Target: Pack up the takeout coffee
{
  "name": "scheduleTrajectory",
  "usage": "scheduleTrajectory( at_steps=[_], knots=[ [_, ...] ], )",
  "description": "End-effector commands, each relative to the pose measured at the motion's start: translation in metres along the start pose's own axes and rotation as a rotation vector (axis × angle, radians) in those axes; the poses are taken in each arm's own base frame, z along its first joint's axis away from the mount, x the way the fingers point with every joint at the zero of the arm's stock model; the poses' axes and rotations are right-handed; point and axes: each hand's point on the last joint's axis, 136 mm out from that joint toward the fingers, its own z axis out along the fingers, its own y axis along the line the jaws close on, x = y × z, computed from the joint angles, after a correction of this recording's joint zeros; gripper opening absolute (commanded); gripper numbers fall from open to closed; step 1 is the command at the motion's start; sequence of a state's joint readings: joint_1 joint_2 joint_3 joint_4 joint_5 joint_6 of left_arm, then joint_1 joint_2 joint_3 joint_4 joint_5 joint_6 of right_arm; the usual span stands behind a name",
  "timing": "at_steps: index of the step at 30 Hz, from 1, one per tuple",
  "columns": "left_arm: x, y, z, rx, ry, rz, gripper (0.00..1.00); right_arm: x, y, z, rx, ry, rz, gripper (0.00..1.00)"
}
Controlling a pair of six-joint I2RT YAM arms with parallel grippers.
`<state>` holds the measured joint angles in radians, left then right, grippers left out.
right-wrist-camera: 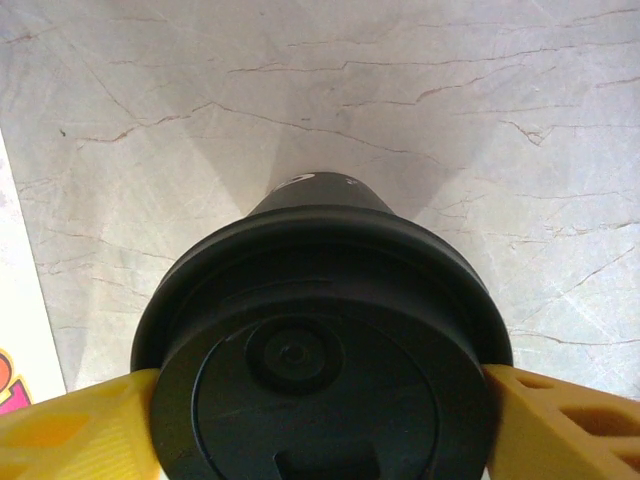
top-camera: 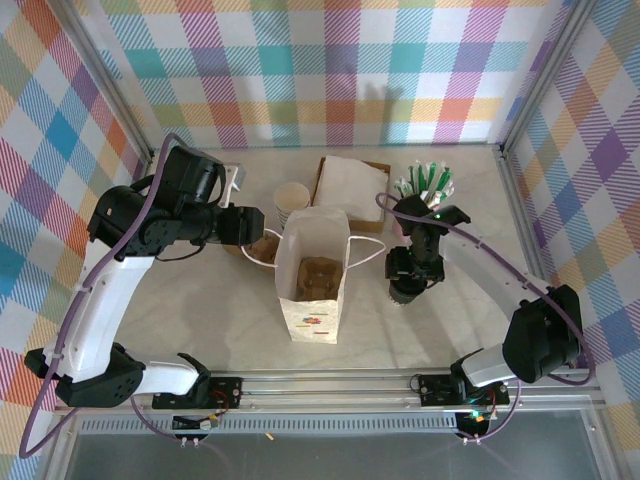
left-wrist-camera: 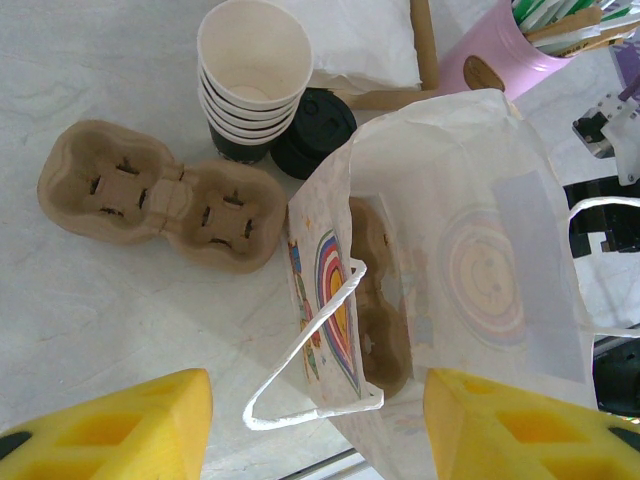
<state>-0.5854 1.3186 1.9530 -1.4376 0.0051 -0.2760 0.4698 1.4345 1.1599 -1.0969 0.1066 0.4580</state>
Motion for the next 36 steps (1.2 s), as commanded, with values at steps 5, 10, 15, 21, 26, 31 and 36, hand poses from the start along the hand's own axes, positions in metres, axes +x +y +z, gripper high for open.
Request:
scheduleTrajectory(
  at_steps=[5,10,15,21,26,31,36],
  knots=[
    [-0.011,0.005,-0.003,-0.022,-0.056,-0.034,0.58,0.027,-0.009,0.008,0.041,0.161,0.033,0.66],
    [-0.023,0.004,-0.006,-0.019,-0.105,-0.064,0.59,0.020,-0.009,-0.013,0.039,0.112,0.077,0.62],
    [-0.034,-0.005,-0.010,0.021,-0.137,-0.062,0.58,0.019,-0.012,-0.039,0.046,0.087,0.105,0.59],
    [-0.032,-0.016,-0.008,0.076,-0.120,-0.014,0.54,0.016,-0.017,-0.088,0.060,0.048,0.143,0.54],
    [-0.020,-0.022,0.004,0.117,-0.059,0.029,0.49,0.017,-0.020,-0.126,0.071,0.026,0.187,0.53],
    [-0.014,-0.026,0.013,0.141,-0.029,0.071,0.47,0.021,-0.017,-0.153,0.063,0.023,0.214,0.47],
    [-0.008,-0.029,0.020,0.163,-0.005,0.069,0.45,0.016,-0.003,-0.177,-0.013,-0.048,0.246,0.42]
  ],
)
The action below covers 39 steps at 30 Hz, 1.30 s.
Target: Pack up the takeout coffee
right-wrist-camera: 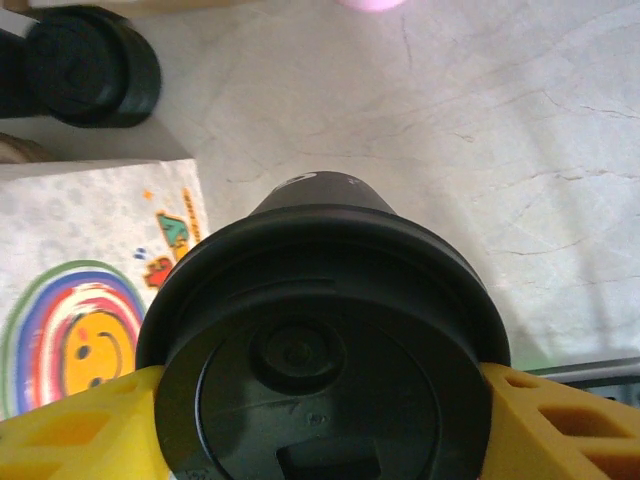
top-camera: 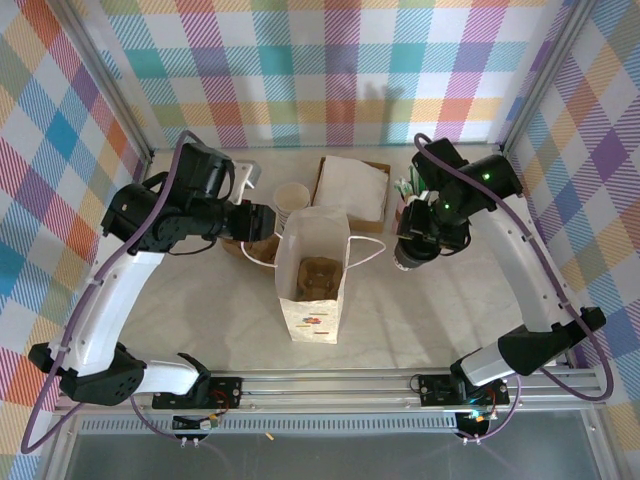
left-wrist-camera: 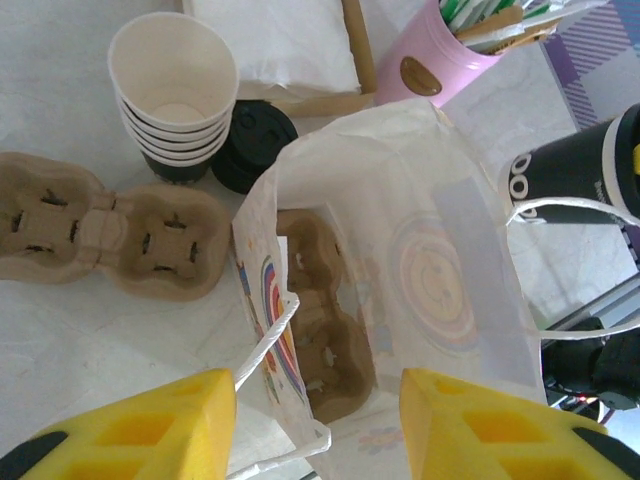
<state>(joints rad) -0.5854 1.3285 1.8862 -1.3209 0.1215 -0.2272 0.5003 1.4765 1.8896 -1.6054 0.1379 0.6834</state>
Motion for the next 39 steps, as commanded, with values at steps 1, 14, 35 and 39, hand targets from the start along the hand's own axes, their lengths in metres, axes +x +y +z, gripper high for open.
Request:
scheduleTrajectory(
  at_steps=[1,14,35,39],
  knots=[
    [-0.001,-0.006,0.003,0.050,-0.007,0.019,0.44,0.028,-0.017,-0.015,0.071,0.096,0.052,0.42],
    [0.022,-0.003,0.030,0.054,0.110,0.031,0.42,0.008,0.006,-0.042,-0.036,0.006,0.065,0.38],
    [0.043,0.015,0.068,-0.020,0.218,-0.027,0.43,-0.001,0.047,-0.076,-0.253,-0.013,0.057,0.36],
    [0.049,0.020,0.076,-0.042,0.253,-0.047,0.37,0.002,0.054,-0.077,-0.281,0.011,0.052,0.35]
  ],
)
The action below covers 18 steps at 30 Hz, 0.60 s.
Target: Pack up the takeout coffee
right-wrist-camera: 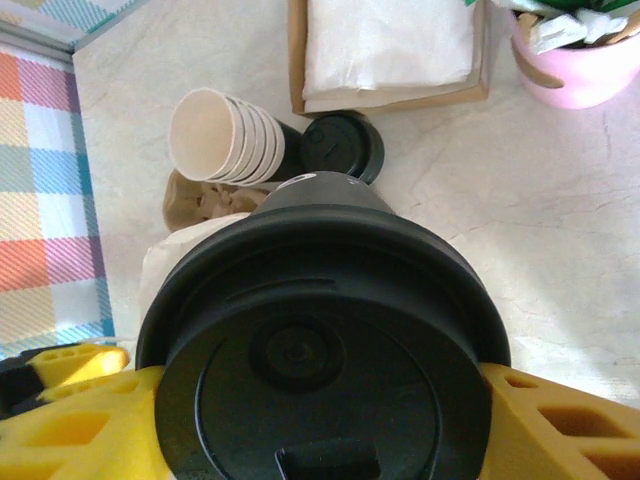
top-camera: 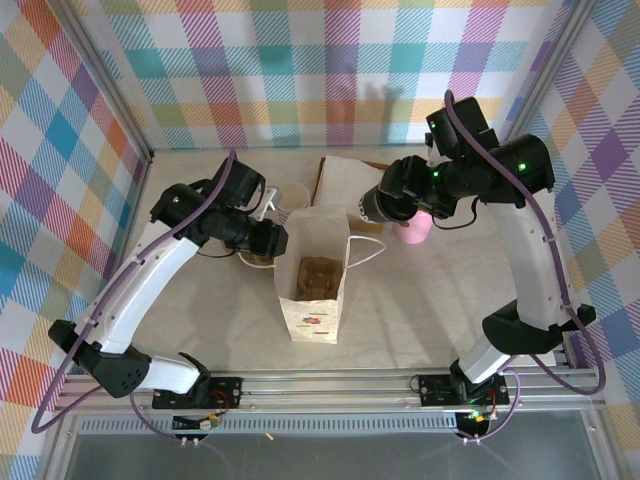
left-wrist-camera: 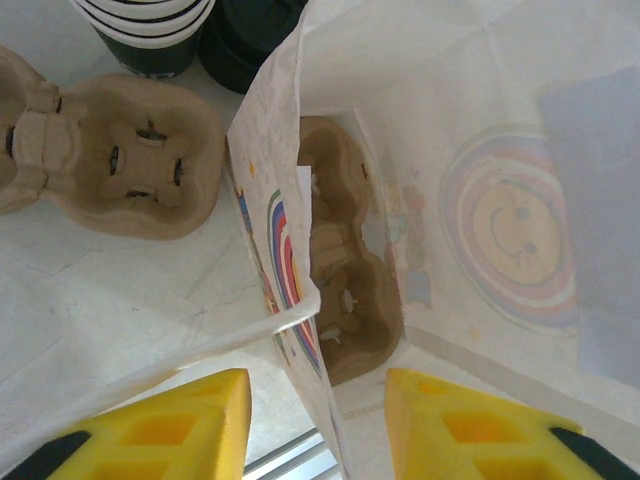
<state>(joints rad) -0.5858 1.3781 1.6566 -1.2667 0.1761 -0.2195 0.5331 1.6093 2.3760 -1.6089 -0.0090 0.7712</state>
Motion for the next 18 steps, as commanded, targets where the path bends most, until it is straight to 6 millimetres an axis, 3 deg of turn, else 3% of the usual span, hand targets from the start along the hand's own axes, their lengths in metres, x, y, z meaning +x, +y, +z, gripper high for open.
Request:
scheduleTrajectory(
  at_steps=[1,11,16,18],
  knots=[
    [0.004,0.005,0.010,-0.017,0.035,-0.029,0.36,0.035,-0.017,-0.004,0.074,0.154,0.028,0.35],
    [0.000,0.001,0.025,-0.004,0.065,-0.059,0.16,0.041,0.016,0.001,-0.011,0.194,0.005,0.35],
    [0.000,-0.001,0.026,0.002,0.065,-0.066,0.15,0.054,0.029,0.006,-0.026,0.240,-0.003,0.35],
    [0.001,-0.001,0.024,0.000,0.062,-0.071,0.20,0.061,0.033,0.009,-0.022,0.259,-0.006,0.35]
  ],
)
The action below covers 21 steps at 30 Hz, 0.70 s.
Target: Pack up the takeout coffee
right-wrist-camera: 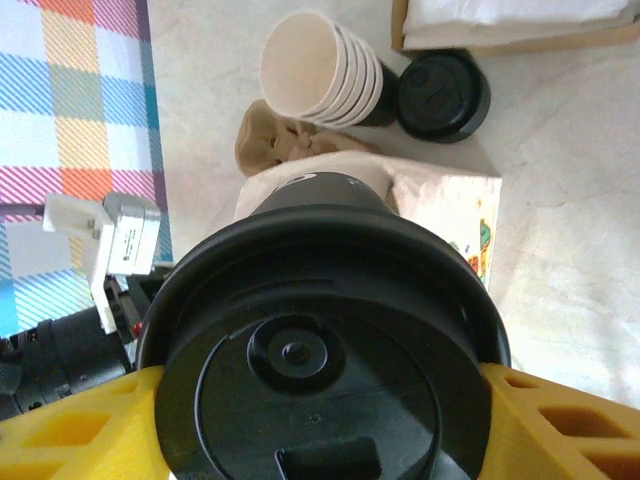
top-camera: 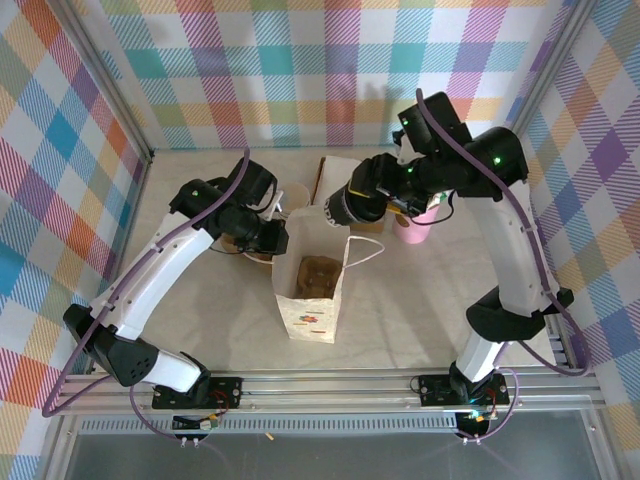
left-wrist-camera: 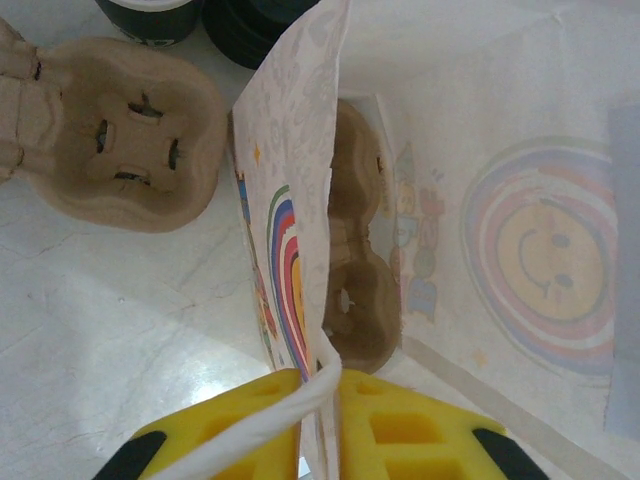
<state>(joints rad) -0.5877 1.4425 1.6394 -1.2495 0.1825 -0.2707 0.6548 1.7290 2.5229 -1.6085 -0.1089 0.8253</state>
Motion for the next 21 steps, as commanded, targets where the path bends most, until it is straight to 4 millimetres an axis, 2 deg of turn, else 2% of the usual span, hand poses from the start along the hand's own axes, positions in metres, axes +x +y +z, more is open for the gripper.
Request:
scheduleTrajectory(
  at_steps=[1,5,10,21],
  knots=[
    [0.003,-0.003,-0.002,0.012,0.000,-0.014,0.24,0.040,-0.017,-0.002,0.097,0.147,0.052,0.35],
    [0.007,-0.002,-0.003,0.007,-0.001,-0.054,0.27,0.050,-0.012,0.007,0.112,0.174,0.057,0.33],
    [0.007,-0.006,-0.007,0.026,-0.035,-0.120,0.21,0.064,-0.004,0.023,0.143,0.216,0.057,0.33],
    [0.016,-0.006,-0.014,0.023,-0.061,-0.244,0.11,0.074,-0.013,0.059,0.282,0.236,0.000,0.33]
  ],
)
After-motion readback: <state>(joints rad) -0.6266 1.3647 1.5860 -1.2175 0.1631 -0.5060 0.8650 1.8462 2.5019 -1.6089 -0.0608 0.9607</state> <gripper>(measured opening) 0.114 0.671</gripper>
